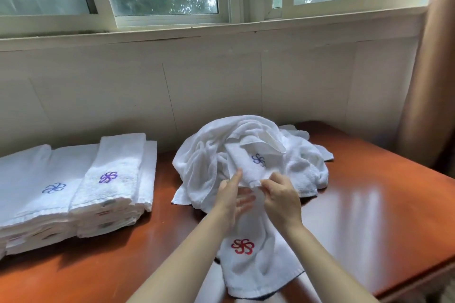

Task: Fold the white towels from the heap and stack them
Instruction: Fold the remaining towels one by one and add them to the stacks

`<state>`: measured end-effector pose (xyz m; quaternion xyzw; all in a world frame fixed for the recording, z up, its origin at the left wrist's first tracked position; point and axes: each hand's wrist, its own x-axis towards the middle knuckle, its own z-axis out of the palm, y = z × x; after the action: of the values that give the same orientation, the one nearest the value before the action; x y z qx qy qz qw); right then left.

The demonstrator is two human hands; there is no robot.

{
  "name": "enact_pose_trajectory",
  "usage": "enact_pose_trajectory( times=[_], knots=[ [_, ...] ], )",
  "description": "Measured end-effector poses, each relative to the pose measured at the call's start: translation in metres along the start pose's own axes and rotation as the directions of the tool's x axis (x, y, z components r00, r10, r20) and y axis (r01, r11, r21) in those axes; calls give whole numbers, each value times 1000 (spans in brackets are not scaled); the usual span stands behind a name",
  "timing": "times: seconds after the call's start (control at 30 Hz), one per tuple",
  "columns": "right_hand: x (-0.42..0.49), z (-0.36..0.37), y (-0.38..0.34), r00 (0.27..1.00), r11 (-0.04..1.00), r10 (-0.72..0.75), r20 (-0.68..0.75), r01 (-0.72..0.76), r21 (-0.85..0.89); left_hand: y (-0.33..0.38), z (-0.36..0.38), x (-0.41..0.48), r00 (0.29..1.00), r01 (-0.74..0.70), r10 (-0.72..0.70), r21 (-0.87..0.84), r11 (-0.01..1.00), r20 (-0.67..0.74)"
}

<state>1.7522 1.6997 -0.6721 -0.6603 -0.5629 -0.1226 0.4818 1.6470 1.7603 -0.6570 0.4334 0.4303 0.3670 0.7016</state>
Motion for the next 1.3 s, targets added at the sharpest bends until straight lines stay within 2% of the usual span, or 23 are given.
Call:
enact_pose_trajectory(
  times=[0.13,0.2,0.3,0.43,0.53,0.6,0.67,0.7,0.77,0.83,0.87,0.93,0.97,1.03,1.07,1.1,1.17,1.2,1.23,1.3],
  knots=[
    [2,-16,-31,973,972,-231,-26,229,-46,23,10,-20,995,-6,2,33,999,103],
    [-1,-23,-40,954,954,-299,-15,299,-31,34,11,-28,996,-11,7,44,999,86],
    [-10,-31,-53,952,952,-306,8,306,12,46,6,-39,1000,-22,22,141,990,-2],
    [-13,-40,-62,967,963,-251,40,245,115,71,-6,-59,999,-47,43,126,991,31],
    [-13,-36,-63,962,993,-117,247,114,24,111,-17,-74,987,-124,121,27,992,108],
    [-9,-30,-64,959,999,47,281,-46,-13,133,-19,-84,970,-178,184,-47,983,162],
    [-1,-24,-63,947,982,180,268,-191,16,141,-26,-90,964,-184,182,-10,983,192],
    [4,-22,-61,934,965,236,267,-257,45,140,-32,-92,964,-178,159,70,982,212],
    [11,-20,-58,904,928,328,273,-363,88,133,-49,-96,967,-143,52,360,922,250],
    [14,-18,-56,876,891,393,281,-438,119,124,-69,-99,956,-74,-145,688,722,254],
    [14,-17,-56,859,864,426,283,-479,154,118,-77,-98,941,-44,-241,790,611,239],
    [15,-13,-55,818,786,493,295,-565,253,104,-91,-91,923,20,-343,866,499,176],
    [16,-11,-53,781,721,538,316,-621,309,97,-95,-88,927,50,-346,869,491,142],
    [23,-6,-50,653,482,638,408,-752,449,84,-100,-81,949,80,-303,858,507,91],
    [28,-3,-47,610,396,659,440,-779,486,79,-101,-78,959,79,-272,852,517,76],
    [32,-3,-45,599,396,668,441,-788,471,76,-100,-75,967,71,-244,842,535,73],
    [43,-6,-46,632,541,698,336,-773,330,69,-98,-69,983,37,-167,805,592,77],
    [49,-10,-51,678,615,691,252,-734,288,67,-97,-66,991,12,-112,783,622,74],
    [54,-15,-58,732,665,649,205,-677,315,65,-96,-62,997,-25,-43,763,646,69],
    [64,-30,-81,843,688,490,220,-529,496,63,-93,-56,989,-139,128,720,680,70]
  ],
)
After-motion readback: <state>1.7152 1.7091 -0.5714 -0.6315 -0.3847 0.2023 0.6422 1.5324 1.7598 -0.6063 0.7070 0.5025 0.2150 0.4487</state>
